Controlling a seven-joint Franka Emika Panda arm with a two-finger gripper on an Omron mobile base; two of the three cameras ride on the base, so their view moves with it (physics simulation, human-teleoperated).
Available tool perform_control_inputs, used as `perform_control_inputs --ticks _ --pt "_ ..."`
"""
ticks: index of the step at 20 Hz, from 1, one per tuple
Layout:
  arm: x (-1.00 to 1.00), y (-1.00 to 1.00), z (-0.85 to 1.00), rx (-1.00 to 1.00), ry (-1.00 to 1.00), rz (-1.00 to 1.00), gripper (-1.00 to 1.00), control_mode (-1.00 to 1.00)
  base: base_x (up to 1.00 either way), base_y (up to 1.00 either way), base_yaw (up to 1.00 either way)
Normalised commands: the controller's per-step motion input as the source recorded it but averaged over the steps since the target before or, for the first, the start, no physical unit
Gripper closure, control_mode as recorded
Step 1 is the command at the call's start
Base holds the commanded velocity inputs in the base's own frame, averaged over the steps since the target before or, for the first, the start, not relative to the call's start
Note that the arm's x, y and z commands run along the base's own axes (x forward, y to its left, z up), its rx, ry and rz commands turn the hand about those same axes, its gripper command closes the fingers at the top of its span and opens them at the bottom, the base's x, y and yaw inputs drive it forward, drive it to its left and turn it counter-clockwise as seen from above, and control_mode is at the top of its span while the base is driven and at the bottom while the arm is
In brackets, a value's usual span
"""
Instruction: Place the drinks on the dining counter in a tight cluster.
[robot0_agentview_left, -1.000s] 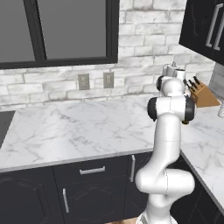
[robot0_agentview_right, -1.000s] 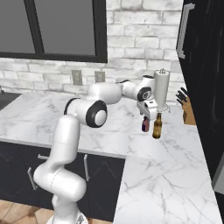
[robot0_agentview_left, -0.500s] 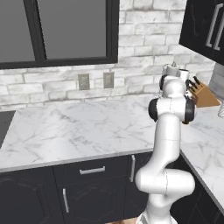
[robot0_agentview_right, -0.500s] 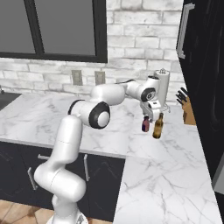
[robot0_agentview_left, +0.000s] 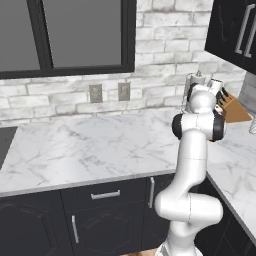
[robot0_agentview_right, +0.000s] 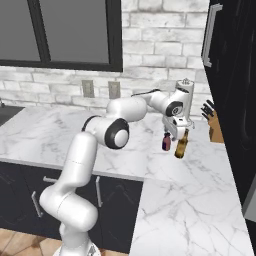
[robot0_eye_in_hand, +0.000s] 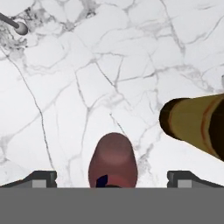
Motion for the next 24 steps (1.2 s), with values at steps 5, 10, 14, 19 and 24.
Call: perform_control_inputs --ticks 5,10,14,19,24 --pt "0.0 0.2 0.0 0.07 0.0 0.0 -1.0 -1.0 0.0 0.0 0.0" --pt "-0.04 0.04 0.0 0.04 0.0 -0.02 -1.0 -1.0 0.0 0.0 0.0" --pt "-0.07 0.0 0.0 0.0 -0.05 -0.09 -1.0 -1.0 0.0 0.0 0.0" --pt "-0.15 0.08 0.0 -0.01 -0.03 -0.17 -1.0 -1.0 0.0 0.0 0.0" --pt "-0.07 0.56 0.0 -0.06 0.0 -0.19 -1.0 -1.0 0.0 0.0 0.0"
